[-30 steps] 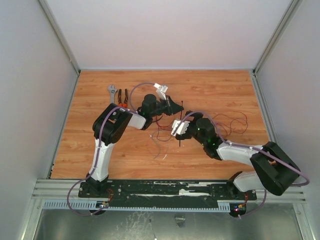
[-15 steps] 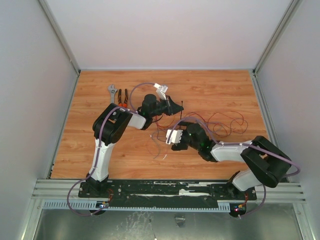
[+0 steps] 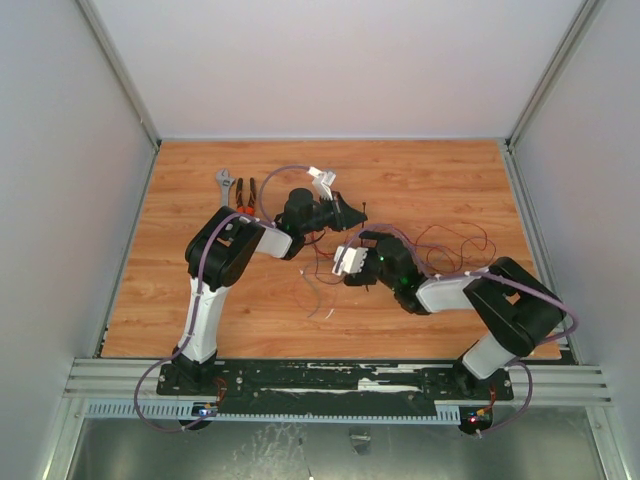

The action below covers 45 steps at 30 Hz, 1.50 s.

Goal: Zip-tie the wires
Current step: Tie the cable at the center of the board.

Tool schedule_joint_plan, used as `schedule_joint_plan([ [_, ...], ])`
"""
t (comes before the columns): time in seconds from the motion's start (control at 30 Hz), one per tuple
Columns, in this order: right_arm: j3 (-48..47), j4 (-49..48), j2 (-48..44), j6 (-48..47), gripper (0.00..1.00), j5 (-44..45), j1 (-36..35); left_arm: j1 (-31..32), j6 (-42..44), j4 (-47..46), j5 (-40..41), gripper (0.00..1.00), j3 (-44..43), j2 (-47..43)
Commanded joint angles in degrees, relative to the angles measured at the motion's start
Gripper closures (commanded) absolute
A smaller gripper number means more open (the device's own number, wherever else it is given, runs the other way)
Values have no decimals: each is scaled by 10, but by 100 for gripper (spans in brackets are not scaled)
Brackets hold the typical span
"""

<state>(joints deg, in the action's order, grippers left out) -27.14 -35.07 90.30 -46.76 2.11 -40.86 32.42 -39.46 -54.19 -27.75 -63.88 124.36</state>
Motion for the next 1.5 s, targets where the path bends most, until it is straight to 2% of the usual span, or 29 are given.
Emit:
schedule_joint_plan([
  [0.0, -17, 18, 25, -45, 1, 3, 37, -2, 5, -12, -4, 100, -10, 2],
  [0.3, -52, -17, 69, -72, 1, -11, 53, -2, 5, -10, -6, 100, -11, 2],
  [0.5, -59, -19, 44, -47, 1, -21, 51, -1, 13, -1, -7, 100, -14, 7],
  [0.6, -52, 25, 3, -37, 1, -24, 47, -2, 17, 7, -6, 100, -18, 11],
  [0.83, -23, 204, -107, -12, 1, -31, 24, -2, 18, 10, -19, 100, -28, 18],
  [1.03, -7, 264, -155, -20, 1, -28, 15, -2, 19, 10, -41, 100, -33, 24],
  [1.2, 24, 191, -151, -54, 1, 1, 16, -2, 16, 9, -47, 100, -31, 24],
  [1.47, 51, 47, -82, -93, 1, 53, 15, -2, 10, 4, -50, 100, -32, 24],
])
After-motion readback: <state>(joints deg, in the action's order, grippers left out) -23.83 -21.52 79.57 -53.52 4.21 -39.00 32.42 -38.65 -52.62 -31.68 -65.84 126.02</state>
